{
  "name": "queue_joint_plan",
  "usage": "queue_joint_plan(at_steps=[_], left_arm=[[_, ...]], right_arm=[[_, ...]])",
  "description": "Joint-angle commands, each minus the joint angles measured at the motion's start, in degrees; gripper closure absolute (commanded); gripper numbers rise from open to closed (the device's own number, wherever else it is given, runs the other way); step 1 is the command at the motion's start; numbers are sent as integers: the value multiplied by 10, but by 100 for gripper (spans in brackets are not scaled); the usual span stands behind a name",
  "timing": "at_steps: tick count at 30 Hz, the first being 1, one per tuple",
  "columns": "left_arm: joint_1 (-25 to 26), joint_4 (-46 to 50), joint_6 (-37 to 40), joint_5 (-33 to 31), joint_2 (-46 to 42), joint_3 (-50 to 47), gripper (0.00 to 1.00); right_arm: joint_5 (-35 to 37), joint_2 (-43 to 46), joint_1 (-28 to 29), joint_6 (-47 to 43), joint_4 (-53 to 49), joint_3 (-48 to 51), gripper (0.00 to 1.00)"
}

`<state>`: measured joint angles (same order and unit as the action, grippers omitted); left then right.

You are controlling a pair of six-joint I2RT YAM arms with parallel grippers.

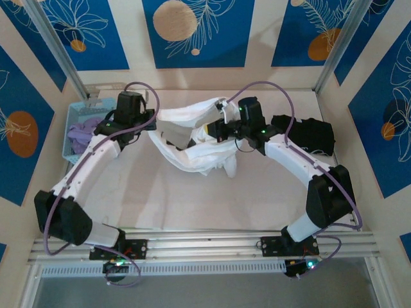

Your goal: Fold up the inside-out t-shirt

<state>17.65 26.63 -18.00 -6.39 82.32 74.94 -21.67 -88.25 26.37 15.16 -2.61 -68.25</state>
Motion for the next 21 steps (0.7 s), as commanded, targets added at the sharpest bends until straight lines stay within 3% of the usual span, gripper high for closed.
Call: queue_joint_plan(at_steps=[1, 6, 9, 14, 21], left_arm=[[-16, -40, -16, 20, 44, -21, 100], [-65, -56, -53, 37, 118, -79, 100], [-77, -85, -62, 72, 118, -126, 100], [-55, -151, -73, 157, 30, -211, 56], [17, -219, -82, 290, -62, -247, 27]], right_arm=[[-119, 8, -6, 45, 77, -39, 100], [-171, 40, -35, 32, 111, -1, 100], [-173, 47, -48, 28, 126, 31, 100], [-145, 28, -46, -16, 90, 47, 100], [-144, 4, -45, -35, 80, 57, 100]])
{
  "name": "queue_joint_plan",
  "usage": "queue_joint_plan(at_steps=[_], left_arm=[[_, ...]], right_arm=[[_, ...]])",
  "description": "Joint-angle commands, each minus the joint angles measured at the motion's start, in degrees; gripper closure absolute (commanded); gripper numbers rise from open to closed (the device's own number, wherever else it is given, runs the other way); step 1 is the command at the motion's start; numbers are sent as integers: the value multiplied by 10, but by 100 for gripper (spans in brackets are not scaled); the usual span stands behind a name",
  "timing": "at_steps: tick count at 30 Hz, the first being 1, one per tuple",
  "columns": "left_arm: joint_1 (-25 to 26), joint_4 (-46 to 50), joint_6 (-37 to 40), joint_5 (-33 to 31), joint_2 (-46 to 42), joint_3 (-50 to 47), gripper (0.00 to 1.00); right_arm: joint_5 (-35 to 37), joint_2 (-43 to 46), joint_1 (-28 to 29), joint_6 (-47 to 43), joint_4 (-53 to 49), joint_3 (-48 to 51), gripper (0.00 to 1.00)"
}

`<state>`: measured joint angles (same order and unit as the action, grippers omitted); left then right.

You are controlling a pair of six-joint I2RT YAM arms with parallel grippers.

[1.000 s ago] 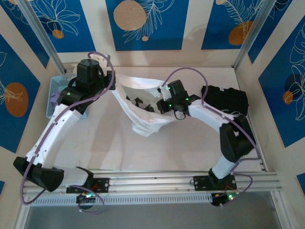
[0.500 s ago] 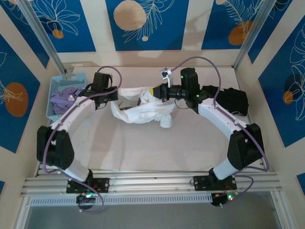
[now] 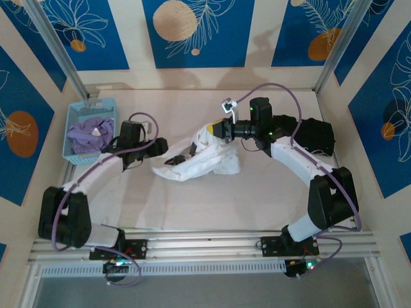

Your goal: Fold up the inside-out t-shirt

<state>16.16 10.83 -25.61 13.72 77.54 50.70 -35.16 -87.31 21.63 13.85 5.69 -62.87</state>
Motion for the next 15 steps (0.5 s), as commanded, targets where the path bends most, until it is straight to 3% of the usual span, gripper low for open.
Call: queue_joint_plan(at_steps=[1, 5, 9, 12, 15], left_arm=[[52, -72, -7, 102, -9, 2, 25], [111, -90, -3, 117, 38, 48, 25], [120, -100, -14, 111, 96, 87, 32], [120, -105, -14, 114, 133, 116, 45], [114, -100, -16, 110, 160, 135, 70]], right_arm=[[-9, -5, 2, -23, -5, 4, 100], [-7, -1, 3, -27, -7, 4, 100], [-5, 7, 5, -29, -9, 8, 100], [1, 18, 4, -35, -15, 15, 100], [7, 32, -3, -41, -19, 22, 100]])
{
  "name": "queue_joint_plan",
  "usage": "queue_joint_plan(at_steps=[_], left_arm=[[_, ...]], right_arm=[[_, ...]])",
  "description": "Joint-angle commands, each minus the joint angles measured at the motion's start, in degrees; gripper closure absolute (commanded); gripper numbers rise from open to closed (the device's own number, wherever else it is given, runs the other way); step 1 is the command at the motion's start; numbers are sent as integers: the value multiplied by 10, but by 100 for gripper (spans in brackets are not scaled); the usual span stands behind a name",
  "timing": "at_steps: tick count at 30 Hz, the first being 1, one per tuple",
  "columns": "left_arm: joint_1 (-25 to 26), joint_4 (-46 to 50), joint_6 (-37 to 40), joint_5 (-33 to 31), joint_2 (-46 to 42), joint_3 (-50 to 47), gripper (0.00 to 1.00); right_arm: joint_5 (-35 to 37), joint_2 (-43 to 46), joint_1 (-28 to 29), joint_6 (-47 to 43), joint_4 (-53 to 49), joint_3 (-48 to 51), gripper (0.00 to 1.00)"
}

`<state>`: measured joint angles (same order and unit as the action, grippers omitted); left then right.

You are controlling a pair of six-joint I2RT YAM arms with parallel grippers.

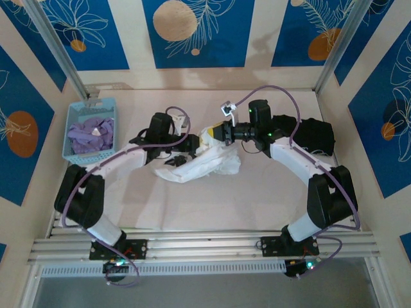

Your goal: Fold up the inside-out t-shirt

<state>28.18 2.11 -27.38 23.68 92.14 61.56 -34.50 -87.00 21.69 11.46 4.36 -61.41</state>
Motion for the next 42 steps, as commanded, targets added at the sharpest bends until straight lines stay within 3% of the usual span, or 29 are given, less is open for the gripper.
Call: queue_joint_plan(at_steps=[1, 4, 11, 14, 24, 29, 35, 38, 42], left_arm=[[-11, -17, -2, 12, 19, 28, 79], [-35, -31, -18, 16, 16, 21, 99], [-140, -110, -92, 62, -102, -37, 100], [-183, -138, -129, 63, -155, -78, 100], [-179, -70, -59, -70, -193, -248, 100], [-161, -38, -18, -92, -189, -296, 88], [-116, 38, 36, -160, -265, -291, 52], [-72, 65, 75, -197, -286, -267, 44], [-3, 82, 123, -214, -238, -217, 38]], right_arm=[[1, 36, -8, -18, -5, 9, 100], [2, 56, -25, -20, -11, -1, 100], [15, 108, -66, 56, 4, -104, 100], [33, 127, -72, 69, -3, -104, 100], [42, 96, -70, 75, 9, 31, 100], [41, 84, -60, 54, -10, 79, 100], [47, 109, -40, 40, -30, 142, 100], [60, 130, -30, 39, -38, 175, 100], [70, 154, -30, 42, -50, 200, 100]])
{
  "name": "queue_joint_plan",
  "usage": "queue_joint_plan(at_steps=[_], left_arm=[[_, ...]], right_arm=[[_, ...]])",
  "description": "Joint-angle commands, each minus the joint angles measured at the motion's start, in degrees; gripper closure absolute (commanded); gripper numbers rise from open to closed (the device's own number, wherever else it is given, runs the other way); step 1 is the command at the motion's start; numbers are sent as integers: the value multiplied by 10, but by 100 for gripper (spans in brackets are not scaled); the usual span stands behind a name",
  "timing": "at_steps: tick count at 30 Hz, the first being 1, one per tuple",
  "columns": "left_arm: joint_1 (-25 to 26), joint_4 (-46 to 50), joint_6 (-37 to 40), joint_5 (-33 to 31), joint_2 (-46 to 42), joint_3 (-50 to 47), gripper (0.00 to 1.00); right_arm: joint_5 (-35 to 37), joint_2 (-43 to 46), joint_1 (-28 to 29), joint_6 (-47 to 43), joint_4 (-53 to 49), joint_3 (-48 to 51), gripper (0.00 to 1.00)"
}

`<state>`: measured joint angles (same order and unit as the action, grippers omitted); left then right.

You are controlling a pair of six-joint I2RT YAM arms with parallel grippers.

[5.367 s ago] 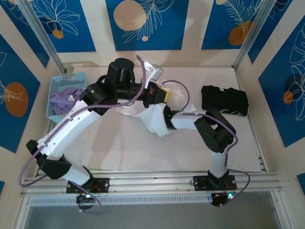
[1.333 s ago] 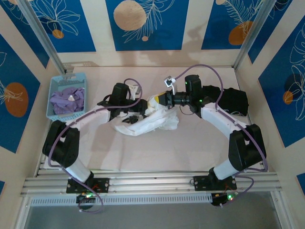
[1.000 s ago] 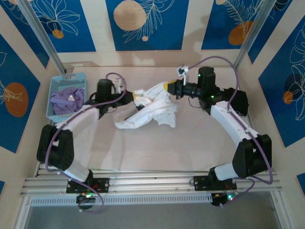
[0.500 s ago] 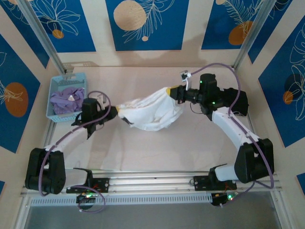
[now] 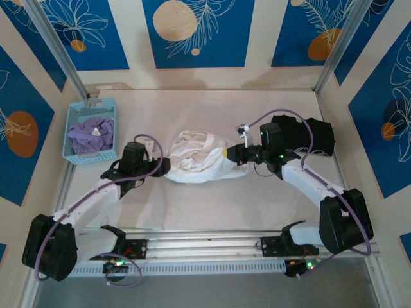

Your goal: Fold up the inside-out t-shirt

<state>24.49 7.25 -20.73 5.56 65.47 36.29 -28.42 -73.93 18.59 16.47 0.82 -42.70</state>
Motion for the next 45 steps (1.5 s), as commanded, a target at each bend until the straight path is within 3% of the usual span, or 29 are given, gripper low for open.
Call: queue_joint_plan(at_steps=[1, 10, 14, 18, 27, 34, 36, 43, 45], left_arm=[[48, 34, 66, -37, 51, 51, 37], [103, 41, 116, -3, 216, 157, 45], [102, 30, 115, -13, 249, 182, 77], [95, 17, 111, -16, 230, 198, 99], [22, -5, 38, 33, 96, 208, 100], [-54, -3, -44, 52, -46, 294, 100], [-58, 14, -44, 46, -74, 318, 100], [-54, 14, -66, 141, -86, 311, 100], [-55, 23, -66, 133, -86, 308, 100]], right_arm=[[11, 28, 2, -8, -19, 15, 100], [22, 53, 4, -14, -41, 24, 100], [34, 63, 2, -22, -47, 26, 100], [39, 73, -9, -33, -58, 16, 100], [54, 107, -53, -21, -50, -48, 100], [102, 91, -67, 5, -111, -229, 100], [118, 92, -69, -1, -136, -259, 100], [71, 47, -65, -19, -184, -296, 100], [61, 22, -60, -33, -220, -318, 100]])
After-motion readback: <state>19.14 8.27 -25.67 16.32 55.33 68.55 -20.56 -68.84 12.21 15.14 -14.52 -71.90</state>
